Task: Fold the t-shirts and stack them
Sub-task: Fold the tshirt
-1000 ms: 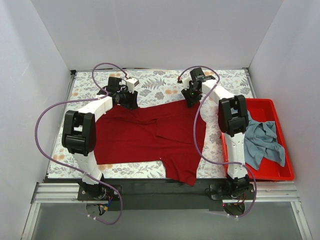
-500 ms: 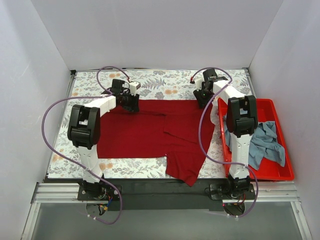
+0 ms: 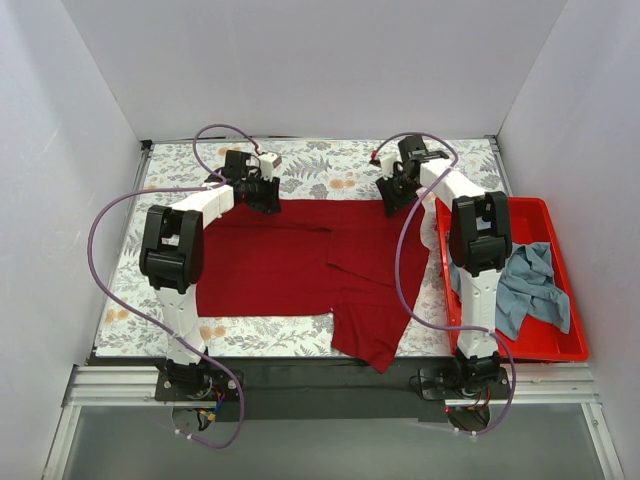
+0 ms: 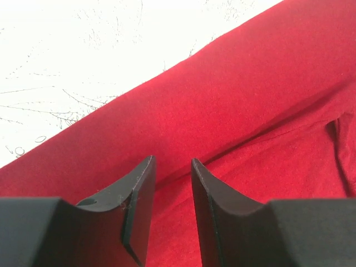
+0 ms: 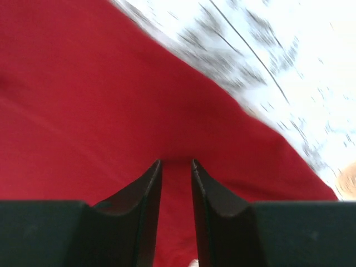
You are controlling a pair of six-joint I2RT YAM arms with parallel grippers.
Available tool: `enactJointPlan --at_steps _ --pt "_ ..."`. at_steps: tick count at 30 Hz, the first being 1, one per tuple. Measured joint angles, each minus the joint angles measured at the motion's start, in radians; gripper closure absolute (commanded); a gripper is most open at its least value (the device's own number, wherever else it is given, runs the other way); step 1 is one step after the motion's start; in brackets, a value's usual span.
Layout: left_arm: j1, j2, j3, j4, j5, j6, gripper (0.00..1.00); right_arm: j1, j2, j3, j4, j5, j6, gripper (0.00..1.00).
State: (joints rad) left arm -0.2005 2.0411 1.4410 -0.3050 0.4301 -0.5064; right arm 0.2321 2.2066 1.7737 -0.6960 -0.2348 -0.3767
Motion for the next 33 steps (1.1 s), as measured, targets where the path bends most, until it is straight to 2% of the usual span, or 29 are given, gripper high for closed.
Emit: enactJointPlan --at_steps 9,17,23,33 --pt "0.000 0.000 -0.060 -0.008 0.014 0.004 0.72 0.142 0.001 0.141 -0.007 -0.145 0.049 0.70" --pt "0.000 -0.041 -0.138 -0.008 0.033 0.013 0.73 0.258 0.044 0.235 0.005 -0.211 0.093 0.70" --pt "0.000 -0.067 -0.170 -0.007 0.035 0.021 0.73 0.304 0.100 0.229 0.019 -0.220 0.108 0.72" --pt "0.000 -0.109 -0.208 -0.017 0.035 0.040 0.73 0.343 0.104 0.106 0.032 -0.225 0.111 0.73"
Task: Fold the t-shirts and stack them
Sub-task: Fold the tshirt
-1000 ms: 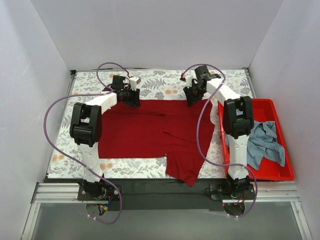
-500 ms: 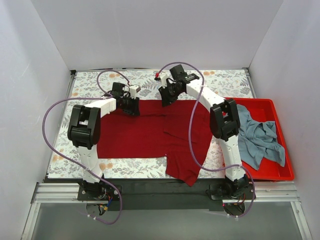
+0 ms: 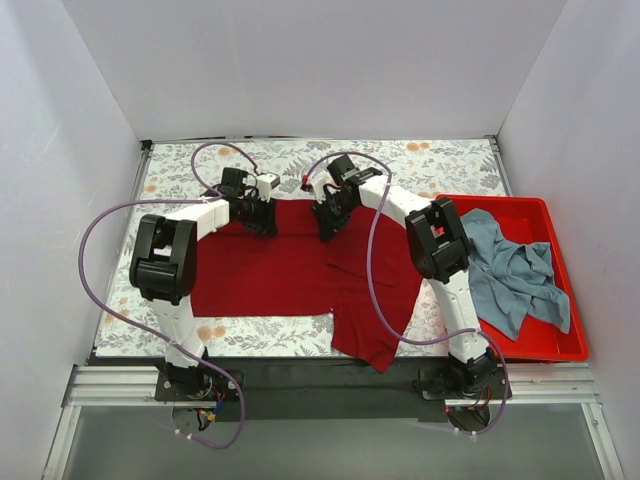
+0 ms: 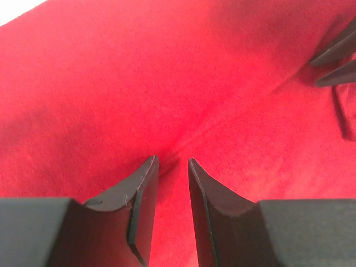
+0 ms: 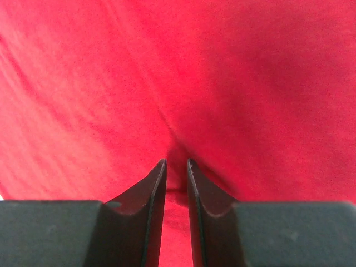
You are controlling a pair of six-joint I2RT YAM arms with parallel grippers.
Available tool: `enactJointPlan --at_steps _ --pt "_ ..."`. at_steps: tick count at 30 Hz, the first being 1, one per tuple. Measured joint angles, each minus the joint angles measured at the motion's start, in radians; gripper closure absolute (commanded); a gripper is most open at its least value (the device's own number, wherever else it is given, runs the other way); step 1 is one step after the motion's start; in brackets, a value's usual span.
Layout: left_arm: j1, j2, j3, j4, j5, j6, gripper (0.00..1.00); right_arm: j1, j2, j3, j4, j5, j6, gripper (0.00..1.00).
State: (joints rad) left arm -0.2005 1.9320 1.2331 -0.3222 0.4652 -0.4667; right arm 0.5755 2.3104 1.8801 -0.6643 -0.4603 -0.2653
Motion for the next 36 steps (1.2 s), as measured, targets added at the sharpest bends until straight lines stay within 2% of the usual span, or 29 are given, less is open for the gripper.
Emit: enactJointPlan --at_steps 8,13,18,22,26,31,36 --pt "0.020 -0.081 -0.026 -0.059 0.000 0.014 0.73 0.011 -0.008 -0.029 0.019 -0.007 -0.008 0.73" --pt "0.105 -0.088 0.019 -0.076 -0.003 0.004 0.72 0.011 -0.031 -0.051 0.015 -0.021 -0.021 0.71" --pt "0.203 -0.031 0.128 -0.087 -0.022 -0.022 0.72 -0.010 -0.109 -0.082 0.006 -0.037 -0.021 0.64" --pt "0.263 0.062 0.220 -0.119 -0.053 -0.037 0.72 -0.084 -0.209 -0.111 0.002 0.004 -0.029 0.63" --pt "0.311 0.122 0.232 -0.161 -0.079 -0.048 0.73 -0.210 -0.261 -0.142 -0.008 0.080 -0.030 0.63" --pt "0.343 0.131 0.213 -0.172 -0.092 -0.067 0.73 -0.327 -0.245 -0.179 -0.036 0.200 -0.033 0.63" --pt "0.370 0.135 0.212 -0.171 -0.089 -0.095 0.73 -0.331 -0.154 -0.167 -0.048 0.290 -0.049 0.66"
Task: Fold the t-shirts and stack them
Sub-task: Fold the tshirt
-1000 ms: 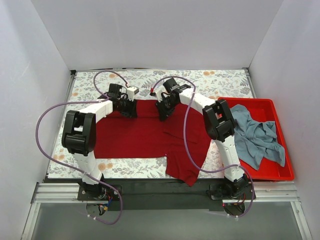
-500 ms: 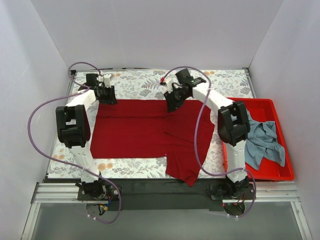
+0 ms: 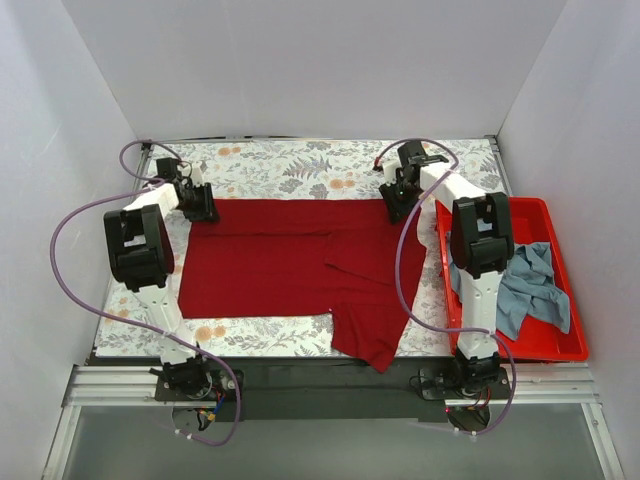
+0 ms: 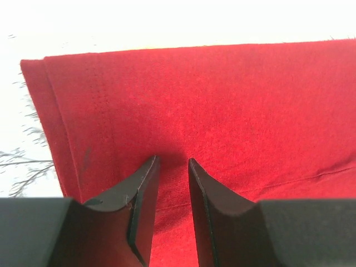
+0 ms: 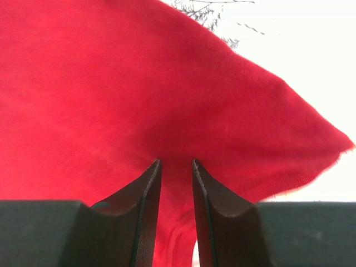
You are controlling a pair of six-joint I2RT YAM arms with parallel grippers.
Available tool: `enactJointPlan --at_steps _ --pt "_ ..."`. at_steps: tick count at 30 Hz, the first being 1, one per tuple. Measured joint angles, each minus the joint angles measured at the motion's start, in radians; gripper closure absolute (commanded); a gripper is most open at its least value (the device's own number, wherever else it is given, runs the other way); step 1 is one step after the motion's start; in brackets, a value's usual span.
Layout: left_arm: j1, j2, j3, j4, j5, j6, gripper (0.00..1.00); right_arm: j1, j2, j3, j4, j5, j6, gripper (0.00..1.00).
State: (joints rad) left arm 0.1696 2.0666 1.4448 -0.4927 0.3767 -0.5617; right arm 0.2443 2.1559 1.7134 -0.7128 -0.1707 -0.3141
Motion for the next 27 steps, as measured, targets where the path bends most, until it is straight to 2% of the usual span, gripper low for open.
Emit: enactJointPlan --at_steps 6,13,16,17,18,19,20,21,23,25,27 --pt "0.059 0.044 0.051 -0.008 0.038 -0.034 0.73 0.016 0.154 0.205 -0.022 0.043 0.000 0.66" --pt "0.095 0.199 0.280 -0.033 0.084 -0.049 0.73 0.021 0.289 0.425 -0.015 0.061 0.000 0.66" --pt "0.098 0.243 0.351 -0.042 0.108 -0.050 0.69 0.021 0.319 0.473 0.012 0.077 -0.008 0.63" --pt "0.098 0.249 0.365 -0.046 0.118 -0.051 0.67 0.022 0.320 0.476 0.020 0.084 -0.012 0.58" --pt "0.098 0.251 0.369 -0.048 0.126 -0.048 0.59 0.022 0.321 0.477 0.029 0.090 -0.018 0.54" --pt "0.098 0.250 0.369 -0.051 0.136 -0.043 0.55 0.021 0.320 0.477 0.035 0.092 -0.026 0.49" --pt "0.098 0.245 0.368 -0.055 0.151 -0.038 0.52 0.020 0.318 0.477 0.039 0.090 -0.033 0.38" --pt "0.098 0.239 0.364 -0.060 0.163 -0.032 0.41 0.019 0.313 0.476 0.040 0.084 -0.036 0.34" --pt "0.100 0.207 0.340 -0.073 0.179 -0.011 0.31 0.020 0.275 0.445 0.043 0.060 -0.056 0.22" --pt "0.108 0.154 0.307 -0.094 0.208 0.011 0.18 0.020 0.182 0.367 0.042 0.029 -0.079 0.20" --pt "0.123 0.087 0.287 -0.119 0.248 0.040 0.17 0.027 0.047 0.276 0.037 0.004 -0.111 0.18"
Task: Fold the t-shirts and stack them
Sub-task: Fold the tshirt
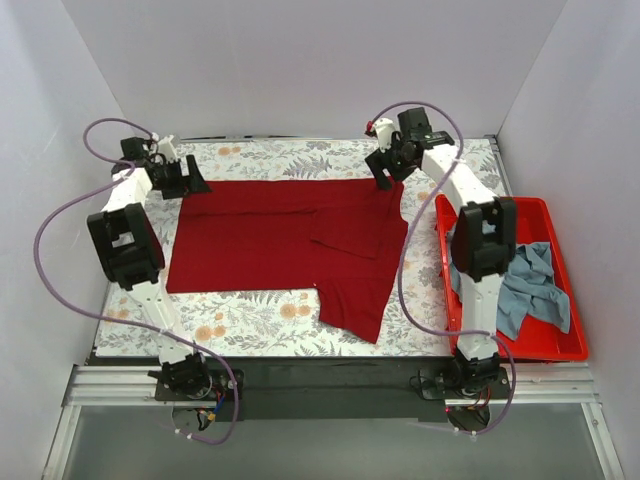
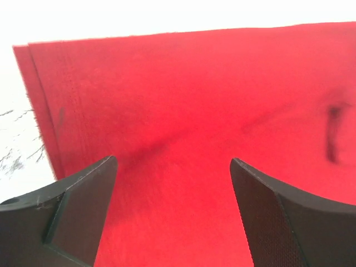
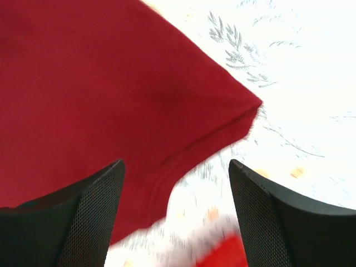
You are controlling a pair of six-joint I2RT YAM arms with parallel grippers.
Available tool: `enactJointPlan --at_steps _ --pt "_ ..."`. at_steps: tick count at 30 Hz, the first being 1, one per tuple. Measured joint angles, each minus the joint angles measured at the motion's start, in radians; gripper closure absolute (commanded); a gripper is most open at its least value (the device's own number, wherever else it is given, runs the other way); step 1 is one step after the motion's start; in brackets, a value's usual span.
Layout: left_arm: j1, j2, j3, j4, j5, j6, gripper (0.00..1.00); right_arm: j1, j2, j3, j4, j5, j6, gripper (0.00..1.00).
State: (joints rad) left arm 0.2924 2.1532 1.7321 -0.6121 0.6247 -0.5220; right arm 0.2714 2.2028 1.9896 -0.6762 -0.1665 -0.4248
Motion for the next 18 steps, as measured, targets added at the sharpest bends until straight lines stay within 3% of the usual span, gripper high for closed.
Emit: enactJointPlan --at_steps 4,8,10,13,18 --pt "0.052 -0.225 -0.087 0.000 0.106 0.070 0.16 0.053 -0.313 -0.174 0.014 -0.028 -0.055 0.17" --pt "0.103 -0.525 -0.275 0.079 0.184 0.139 0.13 0.126 -0.551 -0.329 0.018 -0.096 -0.130 0.02" --pt "0.109 -0.647 -0.349 0.097 0.195 0.175 0.11 0.148 -0.610 -0.396 -0.018 -0.144 -0.189 0.01" --pt "0.100 -0.726 -0.398 0.060 0.195 0.282 0.16 0.192 -0.660 -0.572 -0.056 -0.157 -0.259 0.08" --pt "0.096 -0.697 -0.472 -0.145 0.205 0.509 0.25 0.319 -0.664 -0.876 -0.090 -0.110 -0.302 0.33"
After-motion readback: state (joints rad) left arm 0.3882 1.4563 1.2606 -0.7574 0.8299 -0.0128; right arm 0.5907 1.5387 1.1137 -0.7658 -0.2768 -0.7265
